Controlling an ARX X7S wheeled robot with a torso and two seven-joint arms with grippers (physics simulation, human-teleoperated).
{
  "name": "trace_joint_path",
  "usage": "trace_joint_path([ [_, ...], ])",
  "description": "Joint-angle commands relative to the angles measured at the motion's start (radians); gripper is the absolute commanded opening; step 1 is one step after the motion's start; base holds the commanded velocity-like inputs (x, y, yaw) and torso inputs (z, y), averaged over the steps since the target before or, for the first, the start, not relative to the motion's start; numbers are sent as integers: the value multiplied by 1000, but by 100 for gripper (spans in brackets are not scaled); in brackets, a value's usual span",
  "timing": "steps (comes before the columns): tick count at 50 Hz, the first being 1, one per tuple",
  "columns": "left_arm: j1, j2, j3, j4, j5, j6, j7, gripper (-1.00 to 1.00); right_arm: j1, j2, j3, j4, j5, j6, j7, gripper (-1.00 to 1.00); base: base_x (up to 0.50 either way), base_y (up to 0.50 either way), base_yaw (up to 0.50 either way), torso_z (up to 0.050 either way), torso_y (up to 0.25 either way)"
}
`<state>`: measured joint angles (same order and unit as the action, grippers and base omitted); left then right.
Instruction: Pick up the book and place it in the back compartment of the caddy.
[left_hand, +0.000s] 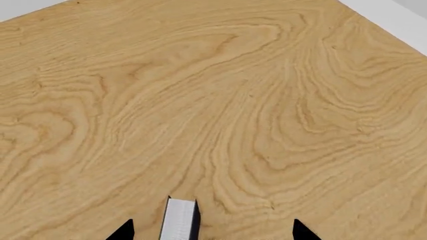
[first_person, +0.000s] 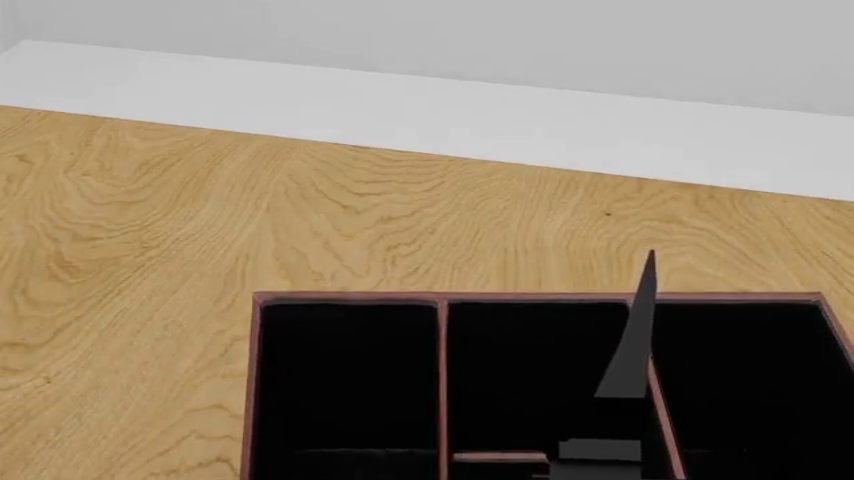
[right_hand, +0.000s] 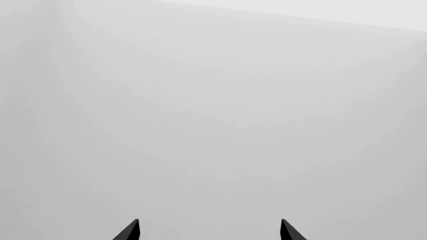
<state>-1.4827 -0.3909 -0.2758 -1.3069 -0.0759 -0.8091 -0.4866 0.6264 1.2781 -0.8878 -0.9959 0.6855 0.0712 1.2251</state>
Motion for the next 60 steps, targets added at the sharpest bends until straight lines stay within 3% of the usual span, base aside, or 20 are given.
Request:
trace_joint_path([
  [1, 27, -10, -23, -1, 40, 12, 1, 100, 9, -11, -3, 4, 4, 10, -4, 100, 0, 0, 0, 0, 0],
  [60, 229, 16, -35, -2, 79, 56, 13, 100, 21, -8, -16, 3, 5, 10, -1, 100, 0, 0, 0, 0, 0],
])
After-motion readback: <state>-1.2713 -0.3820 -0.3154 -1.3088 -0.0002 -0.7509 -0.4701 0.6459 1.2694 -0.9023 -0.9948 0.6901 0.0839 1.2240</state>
